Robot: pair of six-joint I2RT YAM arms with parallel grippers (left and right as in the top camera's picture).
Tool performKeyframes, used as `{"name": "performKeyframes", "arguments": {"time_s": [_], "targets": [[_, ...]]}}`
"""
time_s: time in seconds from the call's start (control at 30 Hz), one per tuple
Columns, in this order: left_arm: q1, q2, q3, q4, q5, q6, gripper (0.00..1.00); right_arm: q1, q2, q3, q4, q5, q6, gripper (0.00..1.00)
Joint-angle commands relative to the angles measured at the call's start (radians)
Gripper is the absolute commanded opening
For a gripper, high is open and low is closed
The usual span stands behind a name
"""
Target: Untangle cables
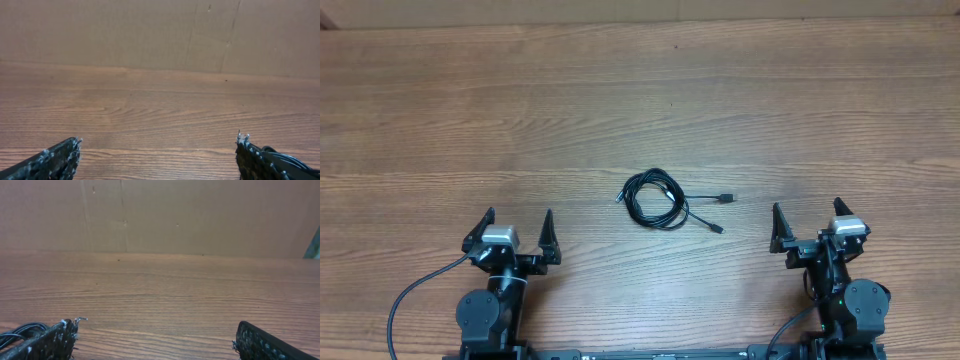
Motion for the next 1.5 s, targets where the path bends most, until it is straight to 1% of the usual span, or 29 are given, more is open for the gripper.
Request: {"name": "performKeyframes", "arguments": {"time_s": [0.0,0.07,0.57,0.7,0.83,0.93,1.07,1.17,1.33,1.43,1.47], "targets": [[-0.006,-0.009,-0.007,0.002,-0.013,0.002,0.99,-0.006,-0.009,-0.011,0.009,0.010,-0.002,1.00],[-0.006,-0.009,-0.007,0.002,-0.014,-0.020,1.00,-0.006,-0.009,-0.011,0.009,0.010,-0.002,1.00],[-0.007,-0.009,-0.007,0.002,-0.011,-0.020,0.99,-0.006,-0.009,-0.011,0.009,0.010,-0.002,1.00],[-0.007,-0.009,-0.006,0.003,0.018,-0.007,1.00,-0.006,-0.009,-0.011,0.009,0.010,-0.002,1.00],[-0.007,-0.009,0.002,0.000,0.093,0.008,1.00,-0.006,-0.009,-0.011,0.009,0.010,-0.002,1.00],[-0.007,-0.008,0.021,-0.006,0.117,0.007,1.00,-0.006,-0.009,-0.011,0.009,0.010,-0.002,1.00],[-0.007,-0.008,0.073,-0.042,0.117,0.007,1.00,-0.006,-0.009,-0.011,0.009,0.010,-0.002,1.00],[-0.007,-0.004,0.135,-0.119,0.118,0.007,1.00,-0.006,-0.009,-0.011,0.009,0.010,-0.002,1.00],[-0.007,0.073,0.220,-0.158,0.118,0.007,1.00,-0.006,-0.009,-0.011,0.009,0.010,-0.002,1.00],[-0.007,0.171,0.264,-0.158,0.118,0.007,1.00,-0.006,-0.009,-0.011,0.009,0.010,-0.002,1.00],[-0.007,0.229,0.289,-0.159,0.129,0.008,1.00,-0.006,-0.009,-0.011,0.009,0.010,-0.002,1.00]]}}
